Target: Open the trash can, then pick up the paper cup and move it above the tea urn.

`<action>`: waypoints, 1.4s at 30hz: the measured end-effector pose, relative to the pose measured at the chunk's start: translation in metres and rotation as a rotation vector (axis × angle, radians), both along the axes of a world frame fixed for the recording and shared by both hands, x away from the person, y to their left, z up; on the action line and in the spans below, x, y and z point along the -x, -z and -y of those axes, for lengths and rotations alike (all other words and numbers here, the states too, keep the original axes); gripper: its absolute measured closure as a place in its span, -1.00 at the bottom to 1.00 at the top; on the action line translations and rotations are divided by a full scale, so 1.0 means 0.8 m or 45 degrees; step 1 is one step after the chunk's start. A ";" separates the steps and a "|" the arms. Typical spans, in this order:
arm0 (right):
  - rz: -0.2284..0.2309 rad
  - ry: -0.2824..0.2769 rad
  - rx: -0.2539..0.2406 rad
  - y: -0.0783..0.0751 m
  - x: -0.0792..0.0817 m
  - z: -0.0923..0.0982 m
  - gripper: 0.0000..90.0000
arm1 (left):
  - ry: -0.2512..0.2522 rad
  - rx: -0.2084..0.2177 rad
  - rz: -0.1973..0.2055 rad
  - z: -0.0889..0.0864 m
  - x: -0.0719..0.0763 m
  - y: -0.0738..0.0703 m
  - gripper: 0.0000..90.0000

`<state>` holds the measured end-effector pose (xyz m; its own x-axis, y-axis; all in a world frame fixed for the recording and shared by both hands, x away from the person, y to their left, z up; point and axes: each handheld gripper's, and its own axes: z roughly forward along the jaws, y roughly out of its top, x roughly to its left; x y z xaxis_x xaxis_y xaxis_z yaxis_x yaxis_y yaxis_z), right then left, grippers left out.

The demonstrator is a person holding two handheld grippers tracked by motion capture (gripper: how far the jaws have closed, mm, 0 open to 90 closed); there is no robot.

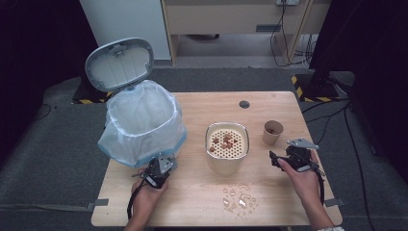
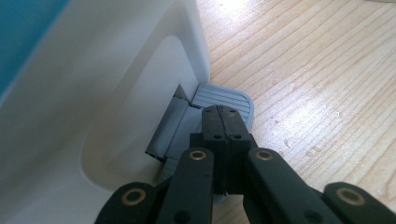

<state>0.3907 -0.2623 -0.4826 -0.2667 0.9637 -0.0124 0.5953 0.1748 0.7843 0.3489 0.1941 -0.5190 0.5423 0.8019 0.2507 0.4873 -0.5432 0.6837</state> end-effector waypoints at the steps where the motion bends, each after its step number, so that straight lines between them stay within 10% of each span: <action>1: 0.012 0.005 0.006 -0.006 -0.006 -0.001 -0.74 | 0.001 0.000 0.000 0.000 0.000 0.000 0.99; 25: 0.108 0.057 -0.106 -0.001 -0.054 -0.008 -0.87 | 0.000 0.004 0.003 0.000 0.000 0.000 0.99; 42: 0.123 0.077 -0.063 0.027 -0.083 -0.013 -0.85 | 0.001 0.000 0.001 0.000 0.000 0.000 0.99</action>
<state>0.4571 -0.2515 -0.5040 -0.2083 0.9780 0.0131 0.5249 0.1005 0.8452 0.3489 0.1941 -0.5191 0.5426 0.8016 0.2511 0.4862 -0.5435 0.6843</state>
